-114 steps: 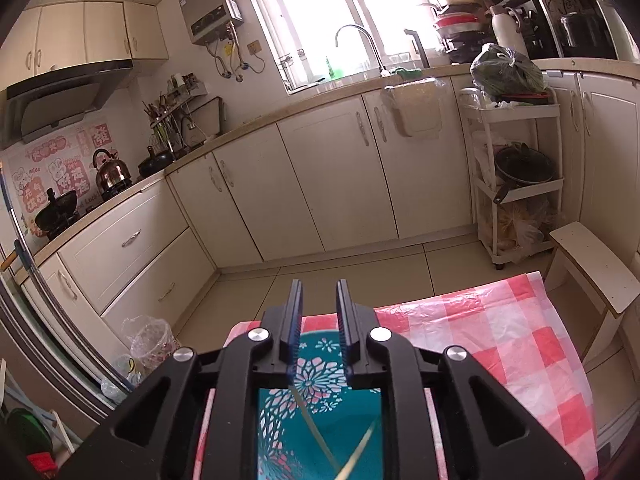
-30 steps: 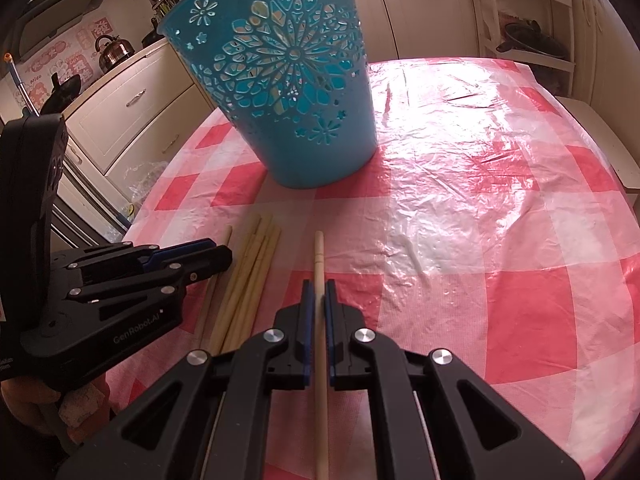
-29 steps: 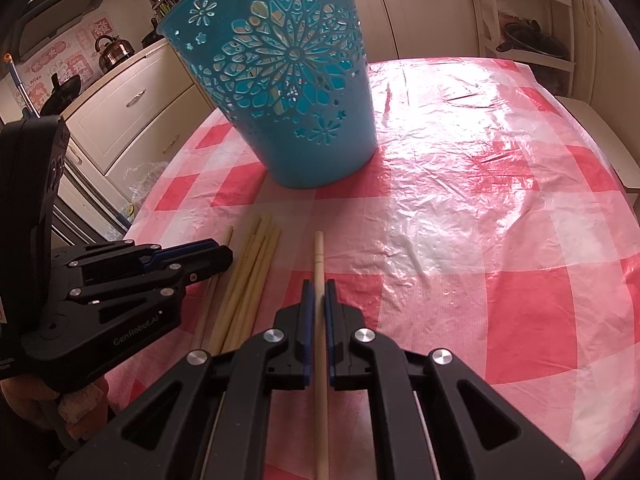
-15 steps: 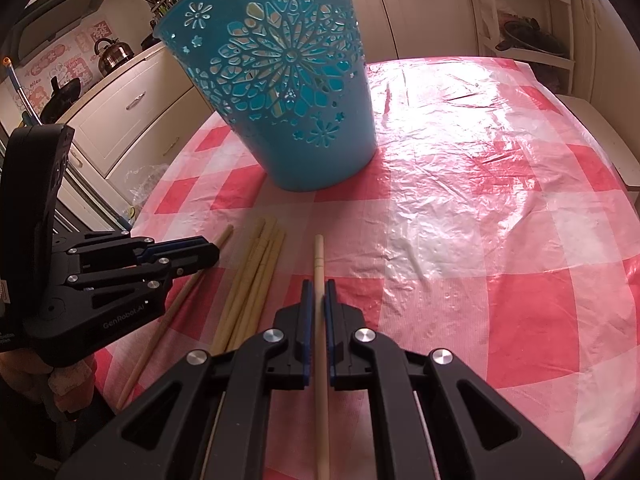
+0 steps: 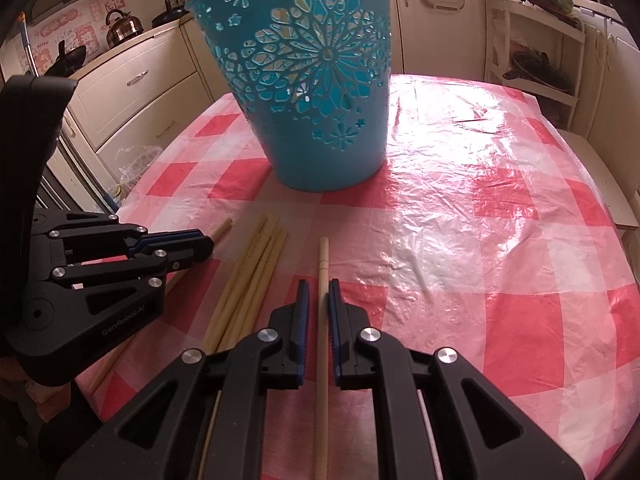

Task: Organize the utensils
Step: 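Lift the chopstick with the left tool and drop it into the blue basket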

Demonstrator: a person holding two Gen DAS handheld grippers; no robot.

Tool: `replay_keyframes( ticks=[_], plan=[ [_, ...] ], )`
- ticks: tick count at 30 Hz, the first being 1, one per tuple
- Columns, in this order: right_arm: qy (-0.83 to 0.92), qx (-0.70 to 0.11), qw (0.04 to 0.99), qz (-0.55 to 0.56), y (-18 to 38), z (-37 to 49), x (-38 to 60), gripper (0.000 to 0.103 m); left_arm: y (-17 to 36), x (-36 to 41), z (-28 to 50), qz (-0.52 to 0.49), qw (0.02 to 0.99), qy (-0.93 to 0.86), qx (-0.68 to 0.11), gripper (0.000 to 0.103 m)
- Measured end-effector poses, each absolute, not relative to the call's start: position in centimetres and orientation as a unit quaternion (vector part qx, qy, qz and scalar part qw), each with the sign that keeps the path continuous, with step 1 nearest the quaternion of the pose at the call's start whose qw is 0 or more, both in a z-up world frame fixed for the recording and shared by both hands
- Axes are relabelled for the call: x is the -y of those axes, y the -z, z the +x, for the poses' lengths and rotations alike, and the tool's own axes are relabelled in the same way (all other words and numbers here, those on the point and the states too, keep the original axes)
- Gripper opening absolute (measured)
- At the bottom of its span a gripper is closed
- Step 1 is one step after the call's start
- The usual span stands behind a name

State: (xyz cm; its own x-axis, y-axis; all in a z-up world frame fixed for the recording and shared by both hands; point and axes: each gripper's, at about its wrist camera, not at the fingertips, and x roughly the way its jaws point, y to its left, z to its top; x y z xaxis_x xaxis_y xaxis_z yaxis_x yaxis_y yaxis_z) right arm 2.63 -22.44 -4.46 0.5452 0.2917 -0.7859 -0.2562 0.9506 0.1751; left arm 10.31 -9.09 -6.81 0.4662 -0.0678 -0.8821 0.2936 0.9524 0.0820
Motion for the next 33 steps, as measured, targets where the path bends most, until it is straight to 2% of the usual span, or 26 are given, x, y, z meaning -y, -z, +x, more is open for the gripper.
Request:
replay_keyframes(
  ticks=[7,15,22,28,33],
  plan=[
    [-0.151,-0.446,0.882,-0.001,4.5,2.4,22.1,0.008,2.8,5.4,8.1,0.014,0.875,0.133,-0.465,0.005],
    [-0.149,-0.446,0.883,0.008,4.6,2.4,22.3,0.007,-8.0,3.1,7.3,-0.073,0.926,0.164,-0.332,0.005],
    [-0.150,-0.445,0.883,0.011,4.5,2.3,22.4,0.007,-15.5,4.2,10.4,-0.110,0.959,0.141,-0.221,0.005],
    [-0.151,-0.446,0.882,0.017,4.5,2.4,22.5,0.007,-17.3,6.1,15.4,-0.120,0.973,0.092,-0.172,0.005],
    [-0.156,-0.447,0.880,0.027,4.5,2.6,22.7,0.007,-16.2,6.8,19.2,-0.139,0.977,0.048,-0.154,0.005]
  ],
)
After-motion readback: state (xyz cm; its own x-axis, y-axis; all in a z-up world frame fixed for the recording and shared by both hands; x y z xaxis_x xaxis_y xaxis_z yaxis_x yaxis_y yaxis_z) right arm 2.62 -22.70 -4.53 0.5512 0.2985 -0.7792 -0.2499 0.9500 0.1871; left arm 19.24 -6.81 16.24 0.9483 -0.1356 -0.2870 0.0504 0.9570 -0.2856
